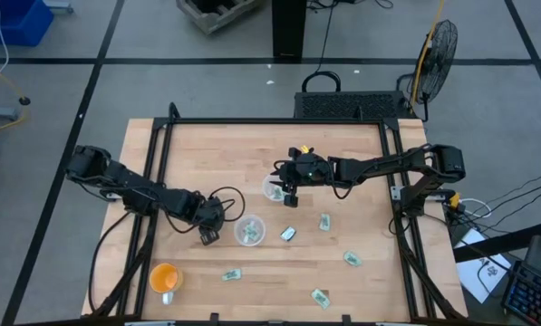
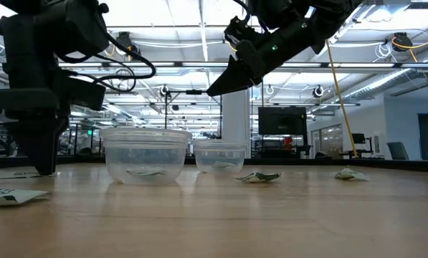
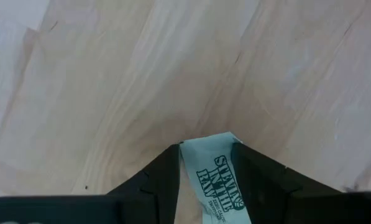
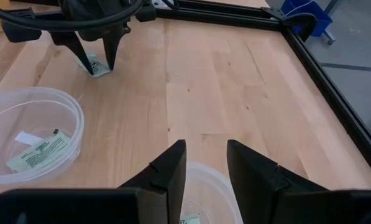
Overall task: Pick and place Stevia / Truvia into bins
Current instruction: Put the stevia packet into the bottom transparent container
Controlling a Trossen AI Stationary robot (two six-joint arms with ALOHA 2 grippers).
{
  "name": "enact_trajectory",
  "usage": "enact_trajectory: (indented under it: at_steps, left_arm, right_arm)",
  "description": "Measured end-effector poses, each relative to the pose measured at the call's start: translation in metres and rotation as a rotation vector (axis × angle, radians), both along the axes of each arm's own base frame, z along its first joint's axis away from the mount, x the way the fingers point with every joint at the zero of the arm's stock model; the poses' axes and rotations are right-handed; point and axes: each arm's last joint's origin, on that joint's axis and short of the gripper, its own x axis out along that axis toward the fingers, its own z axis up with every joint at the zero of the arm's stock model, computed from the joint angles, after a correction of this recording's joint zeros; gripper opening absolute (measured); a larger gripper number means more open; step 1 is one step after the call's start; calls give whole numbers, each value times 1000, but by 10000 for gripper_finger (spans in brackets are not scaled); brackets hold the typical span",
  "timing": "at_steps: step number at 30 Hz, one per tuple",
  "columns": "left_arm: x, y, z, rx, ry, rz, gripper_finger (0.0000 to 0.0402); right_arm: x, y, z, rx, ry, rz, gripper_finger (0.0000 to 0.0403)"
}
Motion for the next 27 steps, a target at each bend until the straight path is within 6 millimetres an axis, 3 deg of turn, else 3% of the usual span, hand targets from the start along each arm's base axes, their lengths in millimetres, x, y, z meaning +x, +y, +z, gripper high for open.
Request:
enact_trajectory:
  at_steps: [18,27]
  left_arm:
    - [2,0,0,33,-22,-44,159]
    - [13,-2,1,51,-139,-135,159]
  right_arm:
    - [0,0,0,0,0,0,110]
    - [0,0,0,0,0,0,110]
